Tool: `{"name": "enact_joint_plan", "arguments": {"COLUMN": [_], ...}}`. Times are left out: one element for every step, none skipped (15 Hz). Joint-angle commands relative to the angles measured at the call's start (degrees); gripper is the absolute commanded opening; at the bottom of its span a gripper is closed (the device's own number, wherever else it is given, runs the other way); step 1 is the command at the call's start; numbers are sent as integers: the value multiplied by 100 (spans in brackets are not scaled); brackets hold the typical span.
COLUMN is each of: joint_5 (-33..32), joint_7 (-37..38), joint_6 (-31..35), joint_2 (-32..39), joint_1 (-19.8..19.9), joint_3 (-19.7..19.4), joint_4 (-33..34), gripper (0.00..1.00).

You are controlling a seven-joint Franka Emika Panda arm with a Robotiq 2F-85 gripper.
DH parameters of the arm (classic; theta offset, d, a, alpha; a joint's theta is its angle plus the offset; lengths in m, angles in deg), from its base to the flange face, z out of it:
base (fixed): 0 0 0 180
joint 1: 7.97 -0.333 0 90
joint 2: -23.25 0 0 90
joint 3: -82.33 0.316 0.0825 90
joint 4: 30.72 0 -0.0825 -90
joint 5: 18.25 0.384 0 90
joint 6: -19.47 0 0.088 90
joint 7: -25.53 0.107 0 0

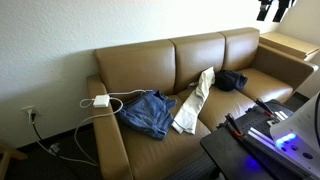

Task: Put the power pack on the couch seat

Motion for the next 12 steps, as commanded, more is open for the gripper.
{"name": "enact_joint_plan", "arguments": {"joint_5": [51, 51, 51, 51, 51, 51, 51, 51, 51, 47, -6, -172], "joint_7": [-69, -69, -69, -69, -69, -69, -69, -69, -69, -89, -118, 35], "joint_6": [-29, -29, -29, -29, -29, -29, -29, -29, -29, -51, 15, 165], "joint_2": [-4, -4, -4, -4, -4, -4, -4, -4, -4, 236, 385, 482], "joint_1": [125, 125, 125, 125, 125, 125, 125, 125, 125, 199, 250, 386], "joint_3": [83, 83, 83, 83, 83, 83, 83, 83, 83, -18, -39, 51], "joint_4": [16, 16, 16, 16, 16, 16, 16, 16, 16, 71, 63, 33], "gripper": [100, 100, 100, 100, 100, 100, 100, 100, 100, 100, 100, 100]}}
